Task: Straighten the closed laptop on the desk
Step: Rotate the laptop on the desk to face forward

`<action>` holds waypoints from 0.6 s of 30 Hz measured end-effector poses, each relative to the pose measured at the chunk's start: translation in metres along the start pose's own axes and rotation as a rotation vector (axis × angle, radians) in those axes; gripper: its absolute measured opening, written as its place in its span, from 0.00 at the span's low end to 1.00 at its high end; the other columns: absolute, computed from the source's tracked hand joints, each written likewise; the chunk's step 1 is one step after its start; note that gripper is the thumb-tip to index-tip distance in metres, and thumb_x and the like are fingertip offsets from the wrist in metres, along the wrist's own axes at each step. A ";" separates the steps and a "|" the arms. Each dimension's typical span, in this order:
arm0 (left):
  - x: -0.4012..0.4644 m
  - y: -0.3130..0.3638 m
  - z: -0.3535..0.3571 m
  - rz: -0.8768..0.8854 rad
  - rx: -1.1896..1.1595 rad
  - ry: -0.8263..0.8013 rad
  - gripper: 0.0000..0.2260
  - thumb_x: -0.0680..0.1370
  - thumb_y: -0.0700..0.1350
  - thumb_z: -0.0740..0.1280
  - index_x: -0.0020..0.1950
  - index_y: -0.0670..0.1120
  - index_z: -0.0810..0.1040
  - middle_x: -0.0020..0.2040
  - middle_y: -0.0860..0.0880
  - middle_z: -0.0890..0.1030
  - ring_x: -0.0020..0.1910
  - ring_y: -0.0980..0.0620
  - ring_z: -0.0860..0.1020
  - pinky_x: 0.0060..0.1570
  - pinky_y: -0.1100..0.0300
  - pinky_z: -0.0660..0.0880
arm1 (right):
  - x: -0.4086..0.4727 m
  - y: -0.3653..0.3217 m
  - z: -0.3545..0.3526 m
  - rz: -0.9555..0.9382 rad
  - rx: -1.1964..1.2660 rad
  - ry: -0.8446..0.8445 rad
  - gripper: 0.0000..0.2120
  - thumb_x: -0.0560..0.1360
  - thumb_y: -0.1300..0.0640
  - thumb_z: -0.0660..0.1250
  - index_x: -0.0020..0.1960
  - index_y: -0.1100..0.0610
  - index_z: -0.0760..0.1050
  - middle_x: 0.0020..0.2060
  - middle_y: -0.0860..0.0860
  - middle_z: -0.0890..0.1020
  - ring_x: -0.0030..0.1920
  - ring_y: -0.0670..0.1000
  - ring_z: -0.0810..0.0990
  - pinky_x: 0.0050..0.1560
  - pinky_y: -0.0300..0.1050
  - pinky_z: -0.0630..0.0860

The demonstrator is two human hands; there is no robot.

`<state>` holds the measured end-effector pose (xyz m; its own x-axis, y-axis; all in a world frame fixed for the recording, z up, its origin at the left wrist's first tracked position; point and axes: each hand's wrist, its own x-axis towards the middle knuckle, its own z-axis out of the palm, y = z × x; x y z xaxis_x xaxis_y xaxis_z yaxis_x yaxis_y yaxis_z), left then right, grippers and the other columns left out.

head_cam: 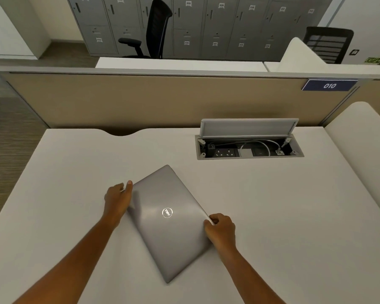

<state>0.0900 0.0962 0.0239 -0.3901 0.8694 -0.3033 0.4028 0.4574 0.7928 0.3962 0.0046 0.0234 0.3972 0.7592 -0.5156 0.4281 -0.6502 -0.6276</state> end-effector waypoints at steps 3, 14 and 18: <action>0.006 0.002 0.003 0.089 0.092 -0.080 0.23 0.85 0.56 0.61 0.34 0.45 0.65 0.33 0.44 0.67 0.36 0.45 0.67 0.38 0.52 0.62 | -0.005 0.015 -0.002 0.059 0.068 0.030 0.11 0.77 0.57 0.70 0.58 0.58 0.83 0.56 0.57 0.83 0.57 0.60 0.82 0.59 0.54 0.82; 0.010 0.001 0.005 0.092 0.142 -0.145 0.26 0.86 0.53 0.62 0.41 0.33 0.79 0.37 0.34 0.80 0.38 0.45 0.75 0.43 0.52 0.70 | -0.016 0.024 0.000 0.179 0.435 0.067 0.14 0.73 0.66 0.67 0.36 0.57 0.63 0.35 0.56 0.62 0.39 0.56 0.59 0.41 0.48 0.58; 0.003 -0.002 0.002 0.064 0.125 -0.123 0.25 0.85 0.55 0.63 0.31 0.46 0.71 0.31 0.47 0.73 0.34 0.47 0.71 0.41 0.51 0.68 | -0.007 0.022 -0.005 0.187 0.471 0.068 0.16 0.74 0.66 0.68 0.35 0.57 0.62 0.36 0.55 0.62 0.43 0.57 0.59 0.46 0.50 0.60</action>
<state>0.0903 0.0981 0.0205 -0.2594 0.9103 -0.3225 0.5266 0.4133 0.7429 0.4067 -0.0150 0.0162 0.4907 0.6174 -0.6148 -0.0618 -0.6792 -0.7314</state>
